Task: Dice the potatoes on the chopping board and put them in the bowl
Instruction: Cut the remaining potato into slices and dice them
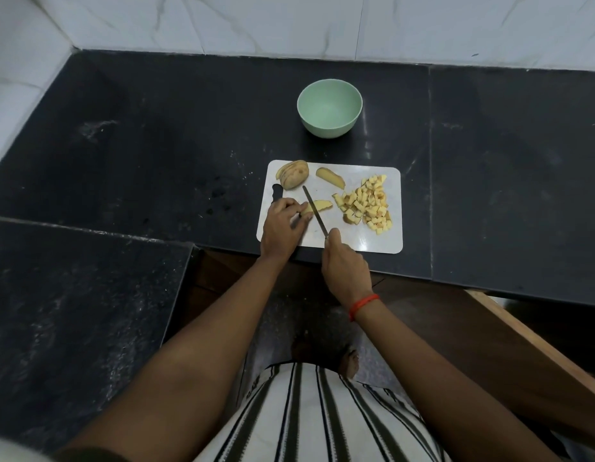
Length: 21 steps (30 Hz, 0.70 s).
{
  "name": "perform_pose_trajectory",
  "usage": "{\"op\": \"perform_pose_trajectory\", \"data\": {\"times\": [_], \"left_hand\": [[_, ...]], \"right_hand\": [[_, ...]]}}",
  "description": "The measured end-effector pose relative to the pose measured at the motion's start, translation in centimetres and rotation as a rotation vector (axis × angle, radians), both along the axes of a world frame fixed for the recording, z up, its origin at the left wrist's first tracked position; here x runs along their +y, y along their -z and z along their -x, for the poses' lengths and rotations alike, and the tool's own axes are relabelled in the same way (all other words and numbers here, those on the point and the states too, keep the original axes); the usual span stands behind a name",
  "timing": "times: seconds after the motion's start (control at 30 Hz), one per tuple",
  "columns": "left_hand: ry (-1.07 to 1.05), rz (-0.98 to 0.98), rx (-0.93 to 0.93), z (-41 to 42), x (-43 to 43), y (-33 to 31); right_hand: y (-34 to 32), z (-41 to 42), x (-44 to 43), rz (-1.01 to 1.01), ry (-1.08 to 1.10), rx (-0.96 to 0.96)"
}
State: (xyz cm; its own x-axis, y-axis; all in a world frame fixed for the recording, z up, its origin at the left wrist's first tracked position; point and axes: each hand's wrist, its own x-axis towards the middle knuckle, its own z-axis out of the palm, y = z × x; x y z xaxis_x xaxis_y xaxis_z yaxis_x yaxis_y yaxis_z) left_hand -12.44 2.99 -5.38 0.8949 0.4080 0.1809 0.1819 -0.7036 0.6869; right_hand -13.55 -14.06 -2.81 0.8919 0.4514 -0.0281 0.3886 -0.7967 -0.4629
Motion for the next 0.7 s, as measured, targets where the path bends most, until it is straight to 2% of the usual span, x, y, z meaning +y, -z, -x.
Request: {"op": "perform_pose_trajectory", "data": {"times": [0.3,0.57,0.7], "left_hand": [[0.021,-0.017,-0.028,0.0,0.0,0.0],[0.026,-0.023,-0.016,0.1,-0.2,-0.2],[0.003,-0.011,-0.008,0.1,-0.2,-0.2]], "right_hand": [[-0.5,0.0,0.4,0.048,0.019,0.0],[-0.6,1.3,-0.9,0.21,-0.051,0.02],[-0.3,3.7,-3.5,0.158,-0.002,0.071]]}}
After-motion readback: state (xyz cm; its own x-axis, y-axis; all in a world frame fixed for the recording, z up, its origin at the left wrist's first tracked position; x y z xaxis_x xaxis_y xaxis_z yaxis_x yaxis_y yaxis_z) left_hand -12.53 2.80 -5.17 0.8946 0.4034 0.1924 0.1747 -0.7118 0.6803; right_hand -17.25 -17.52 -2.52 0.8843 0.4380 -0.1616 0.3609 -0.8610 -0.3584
